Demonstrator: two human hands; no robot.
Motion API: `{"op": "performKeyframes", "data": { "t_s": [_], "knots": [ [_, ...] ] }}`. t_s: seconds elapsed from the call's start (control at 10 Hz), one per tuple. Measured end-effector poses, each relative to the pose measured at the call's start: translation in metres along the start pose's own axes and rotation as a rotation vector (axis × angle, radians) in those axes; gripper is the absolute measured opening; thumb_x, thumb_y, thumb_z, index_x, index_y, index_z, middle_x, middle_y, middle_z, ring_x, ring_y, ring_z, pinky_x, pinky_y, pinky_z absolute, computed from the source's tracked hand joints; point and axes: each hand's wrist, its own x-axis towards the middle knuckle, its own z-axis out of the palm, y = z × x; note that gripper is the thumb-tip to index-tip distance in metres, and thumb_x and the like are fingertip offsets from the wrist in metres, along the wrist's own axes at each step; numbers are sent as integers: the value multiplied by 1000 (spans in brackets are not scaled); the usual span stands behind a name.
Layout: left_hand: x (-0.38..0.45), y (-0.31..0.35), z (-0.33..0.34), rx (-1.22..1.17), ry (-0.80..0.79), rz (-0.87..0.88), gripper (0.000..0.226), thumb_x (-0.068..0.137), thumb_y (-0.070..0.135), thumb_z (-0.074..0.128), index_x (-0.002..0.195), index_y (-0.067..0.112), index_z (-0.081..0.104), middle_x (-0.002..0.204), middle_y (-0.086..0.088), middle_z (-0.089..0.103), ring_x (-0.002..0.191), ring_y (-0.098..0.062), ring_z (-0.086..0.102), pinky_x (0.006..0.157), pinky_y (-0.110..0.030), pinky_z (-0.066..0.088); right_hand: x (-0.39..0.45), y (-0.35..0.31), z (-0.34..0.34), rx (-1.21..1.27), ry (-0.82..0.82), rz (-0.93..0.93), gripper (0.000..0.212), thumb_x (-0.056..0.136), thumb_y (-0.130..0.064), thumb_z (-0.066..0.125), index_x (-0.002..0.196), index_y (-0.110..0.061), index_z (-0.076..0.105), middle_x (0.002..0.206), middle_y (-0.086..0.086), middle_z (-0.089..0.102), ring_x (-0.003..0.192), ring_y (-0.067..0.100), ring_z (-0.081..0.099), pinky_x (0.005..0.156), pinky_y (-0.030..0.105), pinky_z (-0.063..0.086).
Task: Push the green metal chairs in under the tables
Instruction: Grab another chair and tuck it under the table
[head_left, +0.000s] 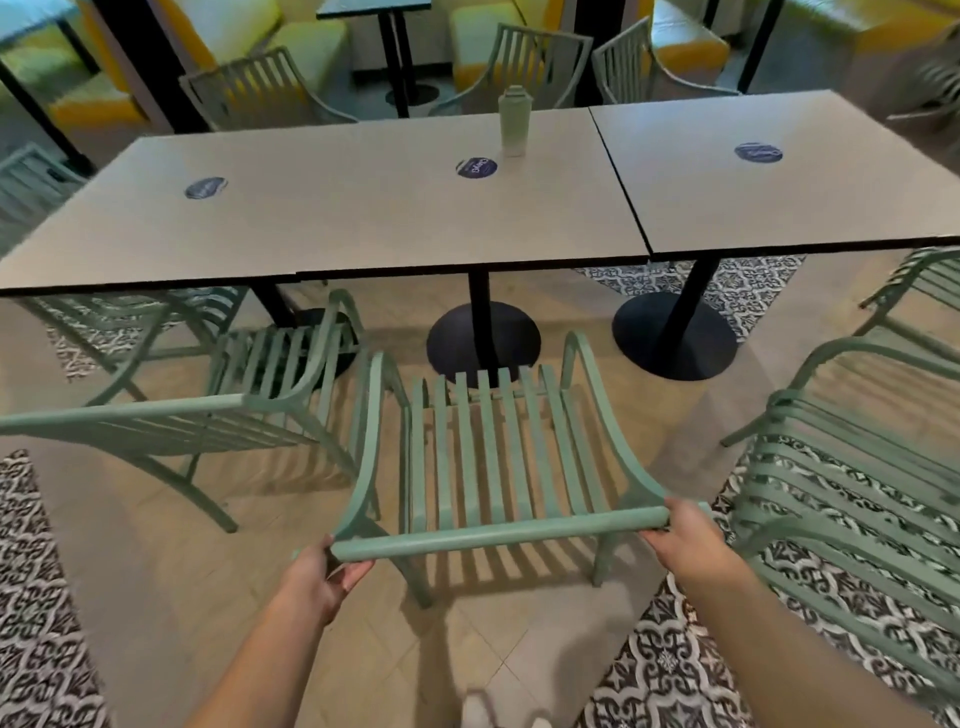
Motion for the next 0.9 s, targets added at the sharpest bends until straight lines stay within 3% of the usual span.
{"op": "performKeyframes", "data": {
  "t_s": [0.1,0.2,0.3,0.4,0.5,0.6,0.7,0.8,0.9],
  "knots": [
    [8,9,29,44,-87,-18,39,104,18,38,139,1,39,129,-22,51,122,-37,54,53,-50,52,45,-21,18,757,35,275,68,82,-51,66,120,5,54,121,25,59,109,40,58,64,14,54],
    [23,18,52,90,-63,0,39,104,18,37,139,-1,40,132,-22,51,121,-36,55,57,-45,59,45,-49,37,667,109,331,49,91,-11,59,136,-5,42,134,18,52,119,38,53,81,52,53],
    [35,34,80,132,-89,51,39,104,19,39,137,-2,42,122,-23,54,99,-36,63,38,-36,54,57,-77,51,575,104,279,40,94,-6,55,131,-4,42,129,19,52,118,38,53,94,58,46],
    [47,47,104,148,-85,76,33,103,17,40,130,-2,46,127,-22,56,88,-34,62,36,-36,53,76,-96,68,579,171,300,53,90,-5,60,137,-5,36,134,22,49,116,41,54,80,56,50],
    [54,62,133,151,-58,77,30,103,15,42,128,-1,47,121,-21,57,106,-36,59,47,-43,57,90,-114,87,590,239,297,54,90,-3,61,138,-5,37,136,22,46,117,42,53,84,57,50],
    [60,71,155,180,-56,82,36,103,14,41,135,-2,44,131,-23,55,121,-38,54,84,-49,53,101,-130,100,597,252,321,52,91,-5,59,139,-7,39,138,20,46,119,39,52,78,52,48],
    [64,76,173,212,-52,84,37,103,14,42,136,-1,43,133,-23,54,122,-38,53,87,-50,49,111,-143,107,591,232,319,48,95,-5,52,141,-6,37,140,19,44,124,37,49,88,54,45],
    [63,76,189,219,-69,74,26,102,14,44,123,-2,47,120,-24,56,100,-37,61,67,-49,57,129,-151,104,571,228,300,49,95,-7,52,141,-7,35,140,18,45,122,36,51,74,52,50],
    [63,76,202,215,-76,43,22,101,14,46,118,0,46,108,-25,58,85,-35,61,60,-47,57,148,-159,99,567,237,305,52,92,-9,56,140,-8,35,132,16,48,119,36,53,71,50,48]
  ]
}}
